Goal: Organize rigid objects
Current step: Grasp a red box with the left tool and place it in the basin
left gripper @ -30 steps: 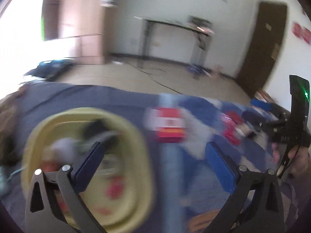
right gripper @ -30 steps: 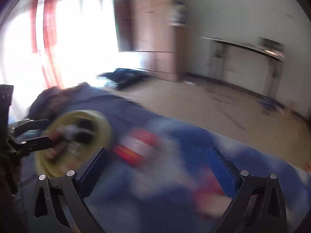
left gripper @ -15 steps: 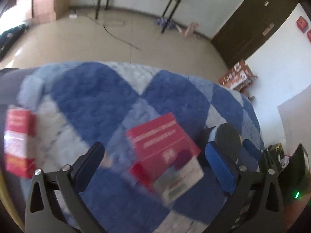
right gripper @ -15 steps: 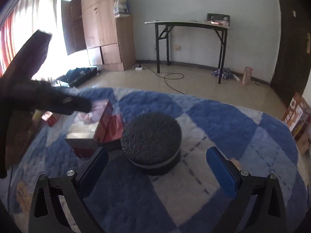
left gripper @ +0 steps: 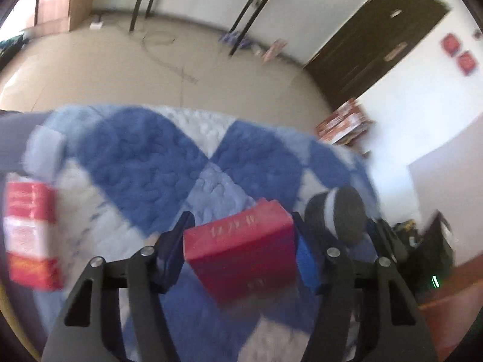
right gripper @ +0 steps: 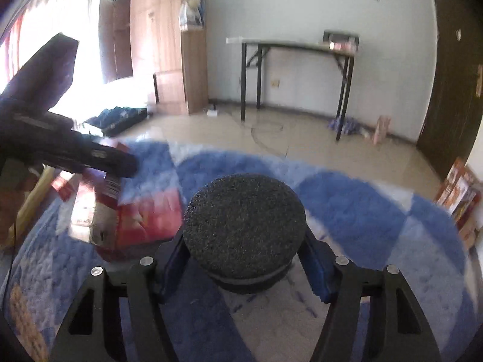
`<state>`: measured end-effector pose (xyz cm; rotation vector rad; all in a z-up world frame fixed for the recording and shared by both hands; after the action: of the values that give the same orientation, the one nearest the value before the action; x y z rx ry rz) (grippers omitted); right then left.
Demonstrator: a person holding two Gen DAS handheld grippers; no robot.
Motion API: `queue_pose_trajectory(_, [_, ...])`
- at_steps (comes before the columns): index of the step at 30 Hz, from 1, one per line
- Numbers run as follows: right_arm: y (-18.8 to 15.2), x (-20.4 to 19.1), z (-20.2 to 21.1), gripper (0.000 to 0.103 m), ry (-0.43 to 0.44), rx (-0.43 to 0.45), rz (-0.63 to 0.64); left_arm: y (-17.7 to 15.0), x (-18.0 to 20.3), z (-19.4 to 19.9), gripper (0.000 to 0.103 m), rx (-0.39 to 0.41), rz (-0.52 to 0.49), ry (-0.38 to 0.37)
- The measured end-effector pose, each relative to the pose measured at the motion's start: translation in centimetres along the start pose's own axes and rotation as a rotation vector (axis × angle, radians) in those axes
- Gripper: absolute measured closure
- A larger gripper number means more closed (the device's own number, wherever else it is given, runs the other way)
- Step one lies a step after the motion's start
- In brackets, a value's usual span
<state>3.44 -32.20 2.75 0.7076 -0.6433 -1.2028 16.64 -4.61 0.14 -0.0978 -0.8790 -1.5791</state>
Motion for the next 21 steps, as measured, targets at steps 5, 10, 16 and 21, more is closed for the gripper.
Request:
queue_pose_trajectory(5, [2.7,-2.8,3.4,0.037,0.137,0.079,-0.002,-4.6,-1.9,12.4,0.043,0.153,0.007,0.054])
queue_pose_trajectory(10, [4.5,-10.3,3.5,0.037,0.321,0.085,0.052,-10.0,-7.4,23.6,0.044,0.333,0.105,0.249])
queue_pose_trajectory(16, [5.7,-24.1,1.0,0.037,0.52,0.016,0.227,-14.6,-17.2,29.2,0.044,0.425,0.274,0.372])
queue_pose_trajectory(21, [4.4,-34.2,-1.6,0.037,0.677,-0.129,0.392,-14.9,-22.1,30.0,0.044,0.46,0.371,0.308])
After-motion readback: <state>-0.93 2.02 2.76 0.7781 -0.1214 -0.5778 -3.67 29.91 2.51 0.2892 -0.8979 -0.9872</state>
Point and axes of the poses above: each gripper's, at about its wrist camera, not at the fingertips, and z roughly against the way its jaws point, x to its right, y to its top, the point moved 5 cm from there along -z, roughly the way its jaws point, and after that the axes turned 4 degrees about -y, right-handed, at the moved point
